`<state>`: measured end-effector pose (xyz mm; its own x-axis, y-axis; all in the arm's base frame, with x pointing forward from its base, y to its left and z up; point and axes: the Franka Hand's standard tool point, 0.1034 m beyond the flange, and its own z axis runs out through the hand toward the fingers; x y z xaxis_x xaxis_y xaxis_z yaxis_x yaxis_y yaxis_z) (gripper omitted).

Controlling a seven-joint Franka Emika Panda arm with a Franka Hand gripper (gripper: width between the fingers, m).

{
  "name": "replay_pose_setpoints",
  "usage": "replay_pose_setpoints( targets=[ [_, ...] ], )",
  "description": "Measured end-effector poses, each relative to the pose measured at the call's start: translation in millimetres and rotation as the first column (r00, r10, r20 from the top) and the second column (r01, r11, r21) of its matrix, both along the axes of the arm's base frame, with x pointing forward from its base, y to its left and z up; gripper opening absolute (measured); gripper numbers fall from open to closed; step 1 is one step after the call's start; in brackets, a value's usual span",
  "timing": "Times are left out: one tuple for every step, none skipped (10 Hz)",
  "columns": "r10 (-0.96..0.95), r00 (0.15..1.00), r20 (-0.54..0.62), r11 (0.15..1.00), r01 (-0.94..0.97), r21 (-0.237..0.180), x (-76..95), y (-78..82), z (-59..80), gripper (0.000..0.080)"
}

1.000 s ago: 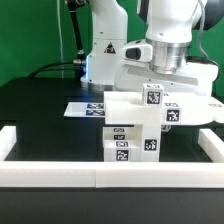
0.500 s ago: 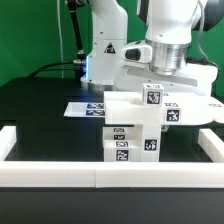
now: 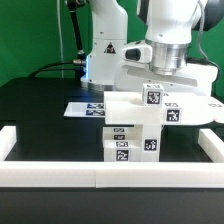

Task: Assemble chair

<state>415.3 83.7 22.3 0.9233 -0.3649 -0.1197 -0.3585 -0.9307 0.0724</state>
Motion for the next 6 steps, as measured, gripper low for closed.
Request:
replay_pose_setpoints(
  targets=[
    [0.0, 1.0, 0.0, 1.0, 0.0, 0.0, 0.0, 0.0, 0.0, 0.0282],
    [0.0, 1.0, 0.0, 1.0, 0.0, 0.0, 0.0, 0.0, 0.0, 0.0282],
    [0.002, 1.0, 0.0, 1.0, -0.002, 0.001, 0.1, -0.4, 0.2, 0.0282],
    [0.006, 1.0, 0.002, 1.0, -0.006, 0.003, 1.3, -1.7, 1.9, 0.0284],
    [0.014, 1.0, 0.001, 1.0, -0.014, 0.008, 2.8, -3.9, 6.2, 0.0284],
    [0.039, 0.999, -0.011, 0.999, -0.039, 0.019, 3.6, -6.8, 14.6, 0.0284]
  ],
)
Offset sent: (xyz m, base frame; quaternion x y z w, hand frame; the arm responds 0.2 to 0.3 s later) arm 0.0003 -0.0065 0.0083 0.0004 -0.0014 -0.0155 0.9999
